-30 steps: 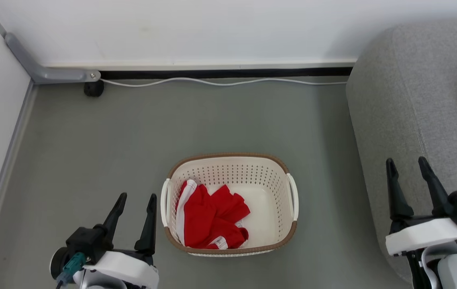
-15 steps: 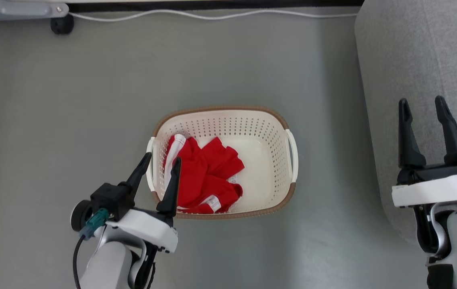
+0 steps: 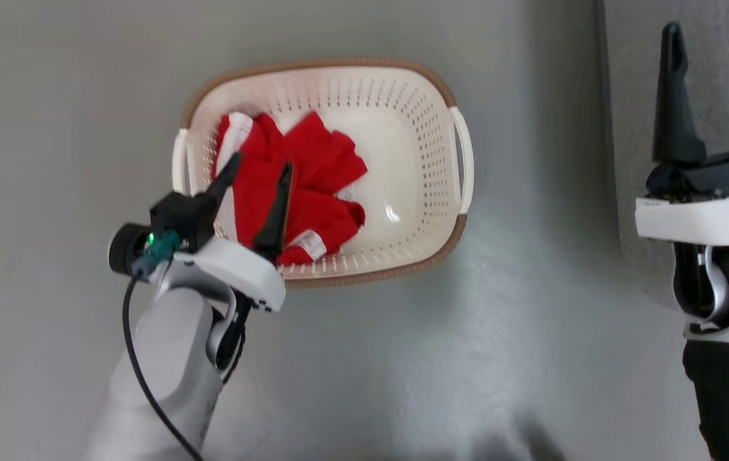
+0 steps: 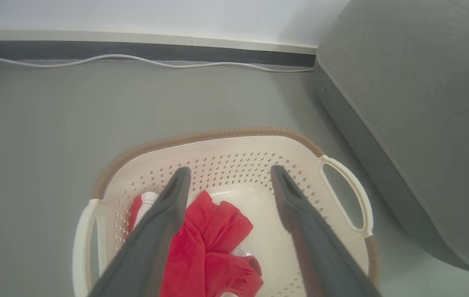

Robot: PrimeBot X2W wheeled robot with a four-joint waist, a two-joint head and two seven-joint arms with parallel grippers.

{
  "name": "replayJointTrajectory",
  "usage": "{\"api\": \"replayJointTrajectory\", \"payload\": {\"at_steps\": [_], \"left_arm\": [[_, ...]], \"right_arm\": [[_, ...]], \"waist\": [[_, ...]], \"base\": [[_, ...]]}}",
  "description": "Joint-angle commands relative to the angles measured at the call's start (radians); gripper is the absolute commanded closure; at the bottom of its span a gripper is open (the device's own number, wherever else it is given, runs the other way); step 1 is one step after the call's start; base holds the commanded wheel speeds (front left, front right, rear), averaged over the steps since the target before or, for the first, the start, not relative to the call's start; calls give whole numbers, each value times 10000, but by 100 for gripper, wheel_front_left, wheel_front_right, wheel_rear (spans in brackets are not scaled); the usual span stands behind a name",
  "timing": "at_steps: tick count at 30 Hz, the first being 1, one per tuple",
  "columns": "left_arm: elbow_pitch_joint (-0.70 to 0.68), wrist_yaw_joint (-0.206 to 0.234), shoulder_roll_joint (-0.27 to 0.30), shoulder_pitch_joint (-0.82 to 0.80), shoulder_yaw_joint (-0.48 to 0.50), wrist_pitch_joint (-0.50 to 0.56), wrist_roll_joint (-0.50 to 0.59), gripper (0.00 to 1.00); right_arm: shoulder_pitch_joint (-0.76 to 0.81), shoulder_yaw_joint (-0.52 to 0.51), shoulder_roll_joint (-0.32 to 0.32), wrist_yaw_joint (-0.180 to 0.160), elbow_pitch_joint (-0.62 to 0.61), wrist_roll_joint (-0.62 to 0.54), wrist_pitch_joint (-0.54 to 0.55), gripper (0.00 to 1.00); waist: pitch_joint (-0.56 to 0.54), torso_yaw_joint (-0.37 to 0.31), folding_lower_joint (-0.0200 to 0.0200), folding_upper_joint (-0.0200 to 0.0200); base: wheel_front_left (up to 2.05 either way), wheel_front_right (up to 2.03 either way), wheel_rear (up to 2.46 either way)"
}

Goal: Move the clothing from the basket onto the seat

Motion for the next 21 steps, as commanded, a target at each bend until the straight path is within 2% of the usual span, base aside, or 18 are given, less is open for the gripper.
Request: {"api": "replayJointTrajectory", "payload": {"at_steps": [1,12,21], "left_arm": [[32,79,118,-338,253,-61,133,0],[2692,-137,276,-2740,-43,-61,1024,0],[5061,-203,272,-4120,-517,46,1345,0]], "right_arm": [[-128,174,72,29,-376,-110,-59,0],[-1134,507,317,29,-889,-30,-59,0],[-1303,795,455,29,-886,166,-59,0]], "waist": [[706,-211,0,0],[2299,-745,0,0],[2738,-1222,0,0]], "base": [[0,0,0],[0,0,0],[0,0,0]]}}
